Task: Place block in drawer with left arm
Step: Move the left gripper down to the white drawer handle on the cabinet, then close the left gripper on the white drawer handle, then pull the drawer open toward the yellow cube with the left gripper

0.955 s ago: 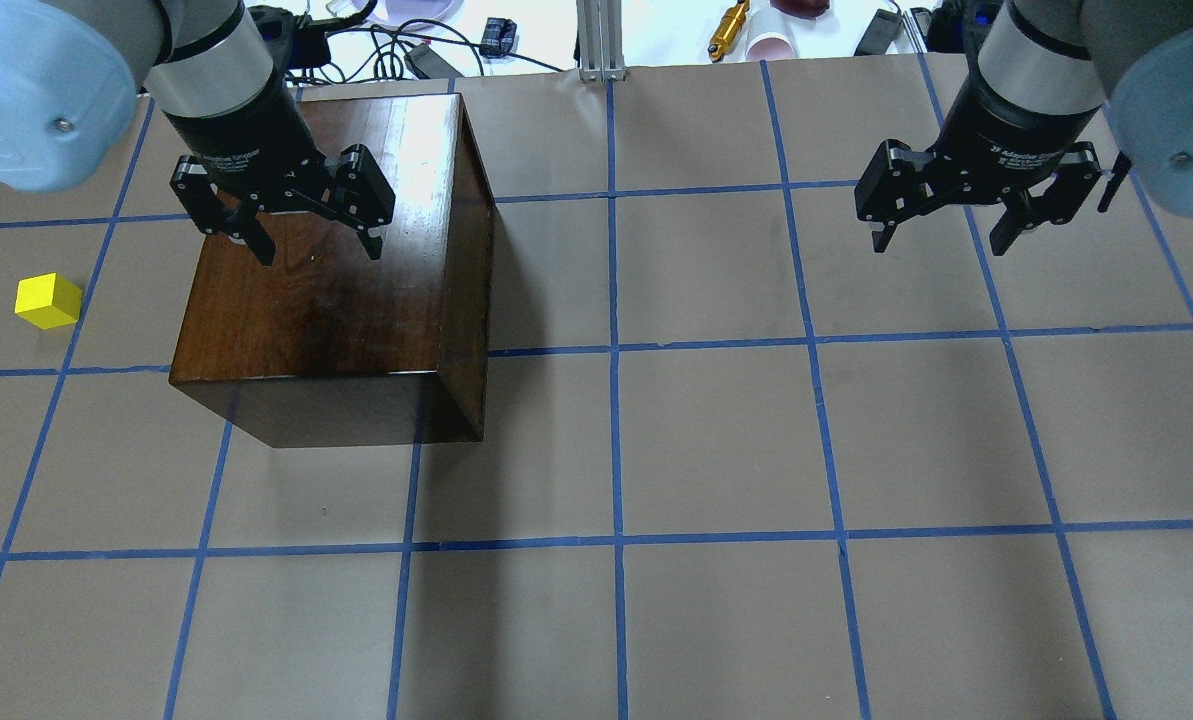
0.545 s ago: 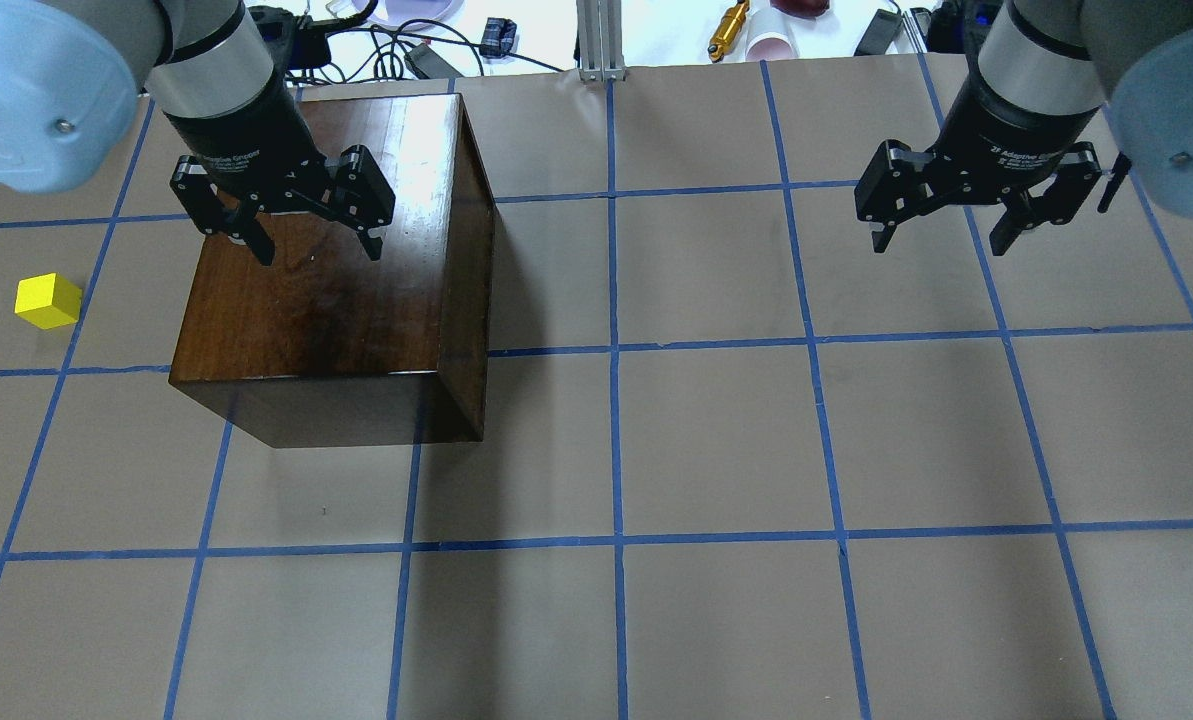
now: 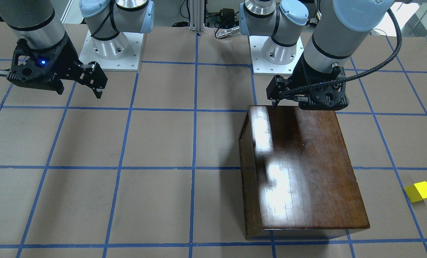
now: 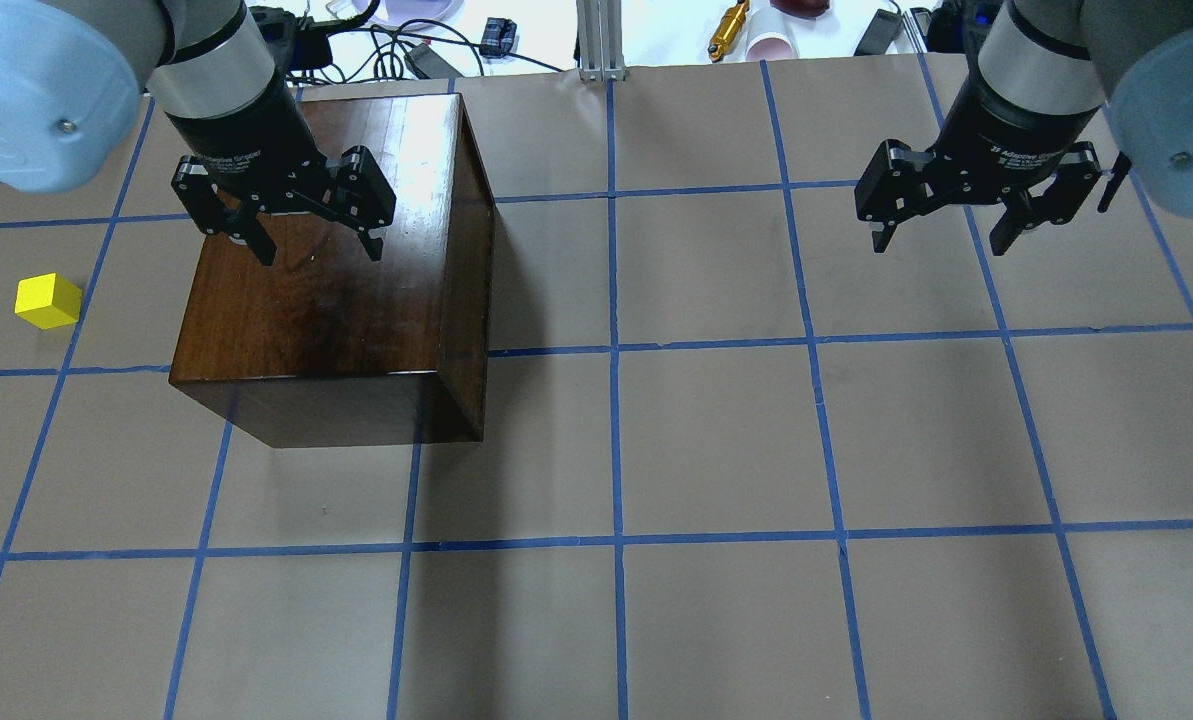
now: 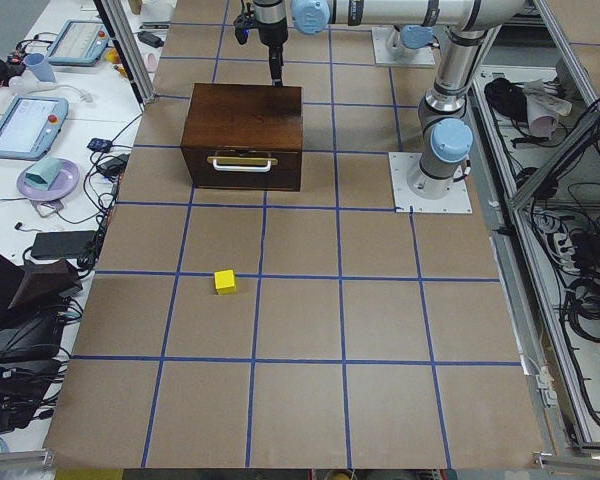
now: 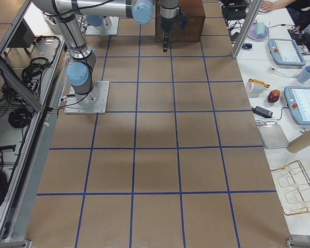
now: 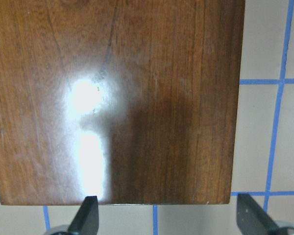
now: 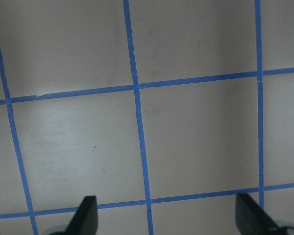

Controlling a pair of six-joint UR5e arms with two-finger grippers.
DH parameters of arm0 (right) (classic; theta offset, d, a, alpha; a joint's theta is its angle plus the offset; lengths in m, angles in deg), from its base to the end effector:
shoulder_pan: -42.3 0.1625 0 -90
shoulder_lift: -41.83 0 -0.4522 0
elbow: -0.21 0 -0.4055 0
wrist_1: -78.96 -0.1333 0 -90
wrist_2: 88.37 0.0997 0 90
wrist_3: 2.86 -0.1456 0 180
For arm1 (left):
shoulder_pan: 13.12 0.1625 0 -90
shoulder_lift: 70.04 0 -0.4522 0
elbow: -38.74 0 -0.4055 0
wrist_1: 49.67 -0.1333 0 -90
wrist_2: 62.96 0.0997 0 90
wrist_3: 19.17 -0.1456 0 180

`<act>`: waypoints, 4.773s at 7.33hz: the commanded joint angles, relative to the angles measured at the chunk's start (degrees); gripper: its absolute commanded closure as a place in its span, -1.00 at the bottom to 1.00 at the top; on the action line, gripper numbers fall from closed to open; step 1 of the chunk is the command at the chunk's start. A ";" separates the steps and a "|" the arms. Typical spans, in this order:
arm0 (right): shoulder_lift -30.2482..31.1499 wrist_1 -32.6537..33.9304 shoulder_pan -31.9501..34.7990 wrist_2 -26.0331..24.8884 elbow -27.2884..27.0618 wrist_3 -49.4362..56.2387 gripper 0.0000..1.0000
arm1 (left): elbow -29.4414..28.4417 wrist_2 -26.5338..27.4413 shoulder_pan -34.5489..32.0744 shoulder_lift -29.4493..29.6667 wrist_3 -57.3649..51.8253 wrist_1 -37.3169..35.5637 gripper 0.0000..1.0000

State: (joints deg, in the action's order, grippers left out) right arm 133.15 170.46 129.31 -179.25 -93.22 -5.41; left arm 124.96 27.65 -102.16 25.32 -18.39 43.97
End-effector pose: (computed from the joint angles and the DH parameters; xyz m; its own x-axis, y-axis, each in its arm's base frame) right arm 0.1052 -0.4991 0.4530 -0.9952 0.0964 0.0158 0.0965 0.9953 0.0100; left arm -0.1228 -0.5358 0.4475 -0.9995 -0.0293 -0.0118 -0.0303 0.9954 0.0908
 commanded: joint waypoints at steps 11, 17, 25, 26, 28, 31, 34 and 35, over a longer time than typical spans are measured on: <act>0.00 0.00 0.00 0.00 0.00 0.00 -1.00 | -5.80 -11.48 31.56 13.34 -40.68 -2.41 -1.00; 0.00 0.00 -0.09 0.00 0.00 0.00 -1.00 | -1.58 -15.73 29.73 19.24 -42.96 -8.83 -1.00; 0.00 0.00 0.00 0.00 0.00 0.00 -1.00 | -1.40 -18.98 28.75 21.79 -43.23 -9.70 -1.00; 0.00 0.00 0.00 0.00 0.00 0.00 -1.00 | -1.49 -18.98 28.75 22.49 -43.23 -10.49 -1.00; 0.00 0.00 0.00 0.00 0.00 0.00 -1.00 | -1.49 -18.81 28.75 22.94 -43.23 -10.93 -1.00; 0.00 0.00 0.00 0.00 0.00 0.00 -1.00 | -2.10 -16.18 28.75 22.94 -44.02 -12.34 -1.00; 0.00 0.00 0.00 0.00 -0.09 0.00 -1.00 | -2.72 -14.50 28.84 22.85 -46.05 -12.52 -1.00; 0.00 0.00 0.00 0.00 0.00 0.00 -1.00 | -3.07 -14.50 28.84 22.85 -46.39 -12.43 -1.00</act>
State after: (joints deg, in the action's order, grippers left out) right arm 133.15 170.46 129.31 -179.25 -93.24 -5.41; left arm 122.33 12.89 -73.36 48.18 -64.37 31.47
